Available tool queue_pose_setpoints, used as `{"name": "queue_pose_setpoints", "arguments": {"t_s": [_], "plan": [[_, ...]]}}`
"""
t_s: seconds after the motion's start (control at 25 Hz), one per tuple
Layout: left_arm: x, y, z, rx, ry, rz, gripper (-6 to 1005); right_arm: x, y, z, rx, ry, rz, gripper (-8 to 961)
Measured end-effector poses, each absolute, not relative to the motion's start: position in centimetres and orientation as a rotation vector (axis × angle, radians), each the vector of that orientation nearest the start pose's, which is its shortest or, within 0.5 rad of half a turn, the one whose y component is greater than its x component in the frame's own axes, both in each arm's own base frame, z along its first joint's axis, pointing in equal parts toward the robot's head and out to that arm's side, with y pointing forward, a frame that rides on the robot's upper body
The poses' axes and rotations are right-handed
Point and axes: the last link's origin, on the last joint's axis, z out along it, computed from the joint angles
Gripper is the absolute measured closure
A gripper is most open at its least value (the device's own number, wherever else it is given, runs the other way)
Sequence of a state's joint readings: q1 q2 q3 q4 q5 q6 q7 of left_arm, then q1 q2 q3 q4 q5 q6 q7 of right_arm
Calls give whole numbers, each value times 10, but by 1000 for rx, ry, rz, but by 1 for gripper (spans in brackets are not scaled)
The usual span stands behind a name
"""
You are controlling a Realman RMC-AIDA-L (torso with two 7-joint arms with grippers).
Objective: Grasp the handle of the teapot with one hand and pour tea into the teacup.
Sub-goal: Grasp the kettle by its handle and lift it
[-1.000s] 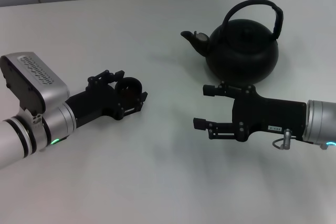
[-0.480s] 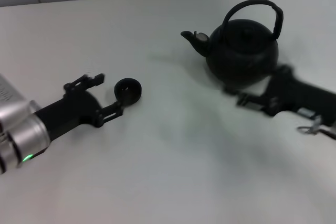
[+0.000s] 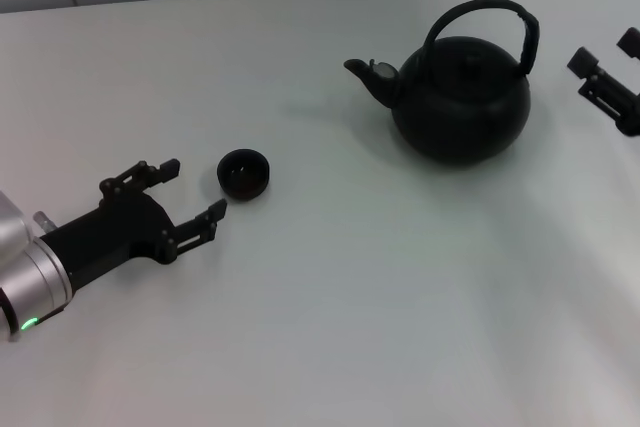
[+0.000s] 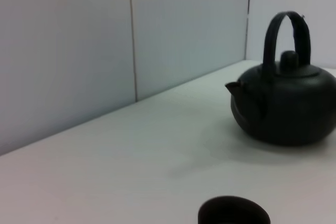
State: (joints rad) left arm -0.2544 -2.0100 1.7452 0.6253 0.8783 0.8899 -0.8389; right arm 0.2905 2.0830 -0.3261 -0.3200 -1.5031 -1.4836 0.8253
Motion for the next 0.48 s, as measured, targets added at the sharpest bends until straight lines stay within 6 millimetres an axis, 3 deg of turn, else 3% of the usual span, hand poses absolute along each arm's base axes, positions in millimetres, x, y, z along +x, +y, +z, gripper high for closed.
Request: {"name": "queue_pose_setpoints", "arguments": {"t_s": [0.48], "plan": [[-295, 299, -70, -2457, -438, -522, 202, 352, 312, 26, -1813, 678, 849, 211]]}}
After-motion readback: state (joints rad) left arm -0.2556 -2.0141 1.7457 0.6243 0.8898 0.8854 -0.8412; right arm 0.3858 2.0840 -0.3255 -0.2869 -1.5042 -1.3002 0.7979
